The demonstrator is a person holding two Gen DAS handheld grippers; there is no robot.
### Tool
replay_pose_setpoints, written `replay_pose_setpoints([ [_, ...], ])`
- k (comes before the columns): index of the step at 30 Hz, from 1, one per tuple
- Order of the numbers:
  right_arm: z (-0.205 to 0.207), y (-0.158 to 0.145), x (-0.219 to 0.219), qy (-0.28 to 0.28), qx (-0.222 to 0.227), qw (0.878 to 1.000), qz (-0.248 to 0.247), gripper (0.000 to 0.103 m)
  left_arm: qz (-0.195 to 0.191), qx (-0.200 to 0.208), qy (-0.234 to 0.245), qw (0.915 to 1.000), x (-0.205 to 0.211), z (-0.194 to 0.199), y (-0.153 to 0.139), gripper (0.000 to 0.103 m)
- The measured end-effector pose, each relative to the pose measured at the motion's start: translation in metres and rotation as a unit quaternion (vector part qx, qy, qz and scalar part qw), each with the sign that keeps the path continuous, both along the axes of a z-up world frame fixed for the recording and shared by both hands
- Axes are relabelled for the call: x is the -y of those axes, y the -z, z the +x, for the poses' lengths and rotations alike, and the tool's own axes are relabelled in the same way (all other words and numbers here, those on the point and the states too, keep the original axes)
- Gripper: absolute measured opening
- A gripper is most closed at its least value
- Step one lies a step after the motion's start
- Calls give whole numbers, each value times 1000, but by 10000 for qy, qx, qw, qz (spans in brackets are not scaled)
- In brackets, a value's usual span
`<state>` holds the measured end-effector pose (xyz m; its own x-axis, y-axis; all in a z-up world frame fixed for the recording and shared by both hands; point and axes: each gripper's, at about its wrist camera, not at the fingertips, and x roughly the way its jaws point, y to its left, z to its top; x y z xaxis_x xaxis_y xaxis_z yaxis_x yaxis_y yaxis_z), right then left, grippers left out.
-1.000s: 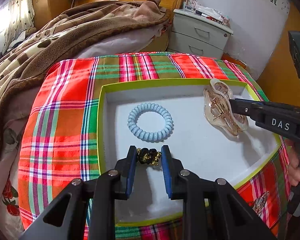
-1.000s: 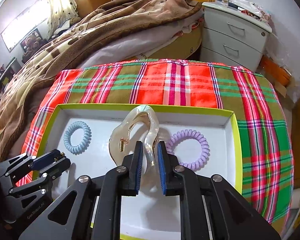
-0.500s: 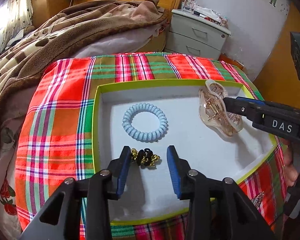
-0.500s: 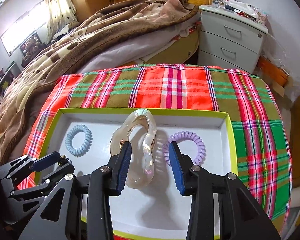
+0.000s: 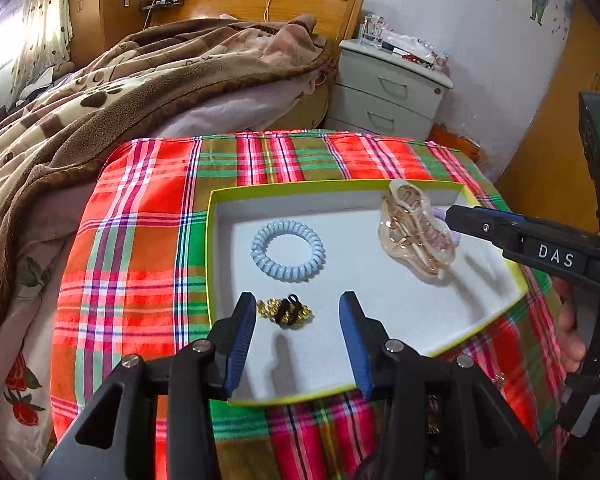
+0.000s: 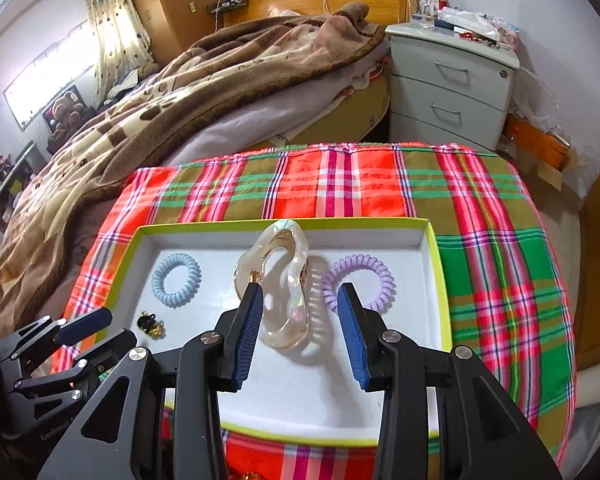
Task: Organize jewelry
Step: 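Carry both clips into the white box and open both grippers, then move the right gripper back to the chains beside the black watch band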
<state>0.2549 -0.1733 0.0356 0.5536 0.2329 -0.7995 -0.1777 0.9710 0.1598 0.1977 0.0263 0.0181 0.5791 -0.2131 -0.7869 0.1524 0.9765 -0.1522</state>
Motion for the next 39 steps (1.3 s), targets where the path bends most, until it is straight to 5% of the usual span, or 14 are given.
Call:
replay_pose_setpoints([
  [11,-62,-7,24,232,248,9993,177,40,-243,157,-52,9996,-12,-52,-11,47],
  [22,-122,22,42,646,124,9974,290,40,-373,63,-66,9993,-17,-91,2,47],
  [39,-142,47,1,594,71,9982,-50,31,-530,-4,-23,9986,-28,-118,16,47],
])
